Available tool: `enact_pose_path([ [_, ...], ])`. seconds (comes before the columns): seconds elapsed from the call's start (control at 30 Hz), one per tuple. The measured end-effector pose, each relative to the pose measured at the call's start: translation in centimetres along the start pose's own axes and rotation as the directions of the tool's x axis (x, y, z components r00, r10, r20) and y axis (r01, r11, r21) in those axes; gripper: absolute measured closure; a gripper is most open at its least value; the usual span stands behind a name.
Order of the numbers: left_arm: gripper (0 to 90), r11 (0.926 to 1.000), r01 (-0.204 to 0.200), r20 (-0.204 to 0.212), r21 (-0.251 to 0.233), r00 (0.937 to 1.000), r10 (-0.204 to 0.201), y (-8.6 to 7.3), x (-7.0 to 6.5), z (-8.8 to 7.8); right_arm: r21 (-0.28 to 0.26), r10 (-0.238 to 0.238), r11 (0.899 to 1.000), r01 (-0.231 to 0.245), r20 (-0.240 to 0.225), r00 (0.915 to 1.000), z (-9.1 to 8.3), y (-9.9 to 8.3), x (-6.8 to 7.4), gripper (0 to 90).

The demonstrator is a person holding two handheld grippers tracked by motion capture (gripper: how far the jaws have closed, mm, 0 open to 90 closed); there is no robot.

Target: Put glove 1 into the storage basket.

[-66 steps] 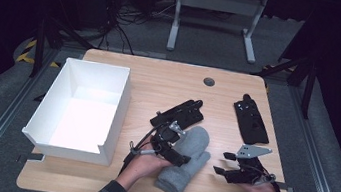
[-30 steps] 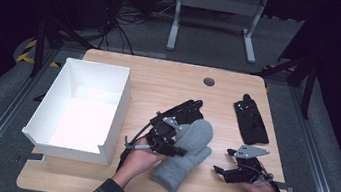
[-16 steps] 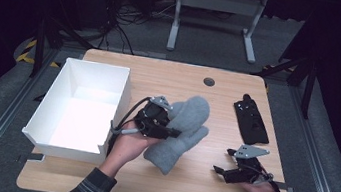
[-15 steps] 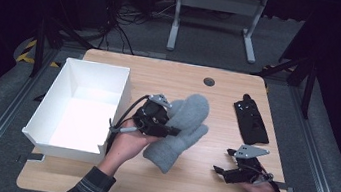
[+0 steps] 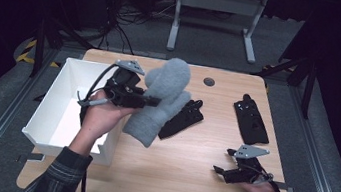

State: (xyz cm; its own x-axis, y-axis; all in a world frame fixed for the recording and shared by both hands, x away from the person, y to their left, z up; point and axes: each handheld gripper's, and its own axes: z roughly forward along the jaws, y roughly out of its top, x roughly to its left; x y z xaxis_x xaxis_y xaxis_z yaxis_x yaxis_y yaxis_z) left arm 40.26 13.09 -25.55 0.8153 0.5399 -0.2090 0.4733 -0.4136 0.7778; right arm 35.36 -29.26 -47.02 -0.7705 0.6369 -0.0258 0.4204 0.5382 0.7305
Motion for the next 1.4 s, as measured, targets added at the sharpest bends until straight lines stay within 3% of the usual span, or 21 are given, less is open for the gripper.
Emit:
enact_pose_path([
  [0.17,74.1,0.9995,0.019,-0.053,-0.024,0.9984,-0.021,-0.3,1.5,-3.0,0.0,0.0,1.0,0.0,0.0,1.0,0.0,0.0,0.0,15.1],
  [0.4,74.2,0.9971,0.067,-0.107,-0.037,0.9918,-0.07,-1.9,3.4,-5.6,0.001,0.003,1.0,-0.003,0.001,1.0,0.0,0.0,0.0,15.1],
  [0.5,74.2,0.9924,0.108,-0.124,-0.058,0.9856,-0.115,-3.2,4.7,-7.0,0.001,0.005,1.0,-0.005,0.004,1.0,0.0,0.0,0.0,15.0],
  [0.67,74.2,0.9887,0.131,-0.144,-0.073,0.9795,-0.14,-4.1,5.7,-8.6,0.002,0.007,1.0,-0.007,0.005,1.0,0.0,0.1,0.0,15.0],
  [0.8,74.3,0.9858,0.152,-0.181,-0.071,0.9699,-0.163,-5.2,6.6,-9.9,0.002,0.008,1.0,-0.008,0.006,0.9999,0.0,0.1,0.0,15.0],
  [0.97,74.2,0.9788,0.2,-0.2,-0.044,0.9583,-0.205,-7.4,8.0,-9.5,0.002,0.008,1.0,-0.008,0.005,1.0,0.0,0.1,0.0,15.0],
  [1.0,74.3,0.9788,0.2,-0.2,-0.044,0.9583,-0.205,-7.4,8.0,-9.5,0.002,0.008,1.0,-0.008,0.005,1.0,0.0,0.1,0.0,15.0],
  [1.07,74.3,0.9733,0.228,-0.2,-0.031,0.9526,-0.229,-8.6,8.7,-8.9,0.001,0.01,1.0,-0.01,0.006,0.9999,0.1,0.1,0.0,15.0],
  [1.13,74.2,0.9723,0.233,-0.202,-0.023,0.9513,-0.232,-9.0,8.8,-8.7,0.001,0.011,1.0,-0.011,0.007,0.9999,0.1,0.1,0.0,15.0],
  [1.17,74.2,0.9676,0.253,-0.208,-0.001,0.9464,-0.247,-10.0,9.5,-8.0,0.001,0.011,1.0,-0.011,0.007,0.9999,0.1,0.1,0.0,15.1],
  [1.2,74.2,0.9676,0.253,-0.208,-0.001,0.9464,-0.247,-10.0,9.5,-8.0,0.001,0.011,1.0,-0.011,0.007,0.9999,0.1,0.1,0.0,15.0],
  [1.3,74.1,0.9545,0.296,-0.202,0.039,0.9377,-0.282,-11.9,10.7,-6.4,0.001,0.011,1.0,-0.011,0.008,0.9999,0.1,0.1,0.0,15.0],
  [1.33,74.1,0.9545,0.296,-0.202,0.039,0.9377,-0.282,-11.9,10.7,-6.4,0.001,0.011,1.0,-0.011,0.008,0.9999,0.1,0.1,0.0,15.0],
  [1.4,74.0,0.9412,0.33,-0.195,0.072,0.9301,-0.311,-13.2,11.6,-4.9,0.0,0.011,1.0,-0.011,0.009,0.9999,0.1,0.1,0.0,15.0],
])
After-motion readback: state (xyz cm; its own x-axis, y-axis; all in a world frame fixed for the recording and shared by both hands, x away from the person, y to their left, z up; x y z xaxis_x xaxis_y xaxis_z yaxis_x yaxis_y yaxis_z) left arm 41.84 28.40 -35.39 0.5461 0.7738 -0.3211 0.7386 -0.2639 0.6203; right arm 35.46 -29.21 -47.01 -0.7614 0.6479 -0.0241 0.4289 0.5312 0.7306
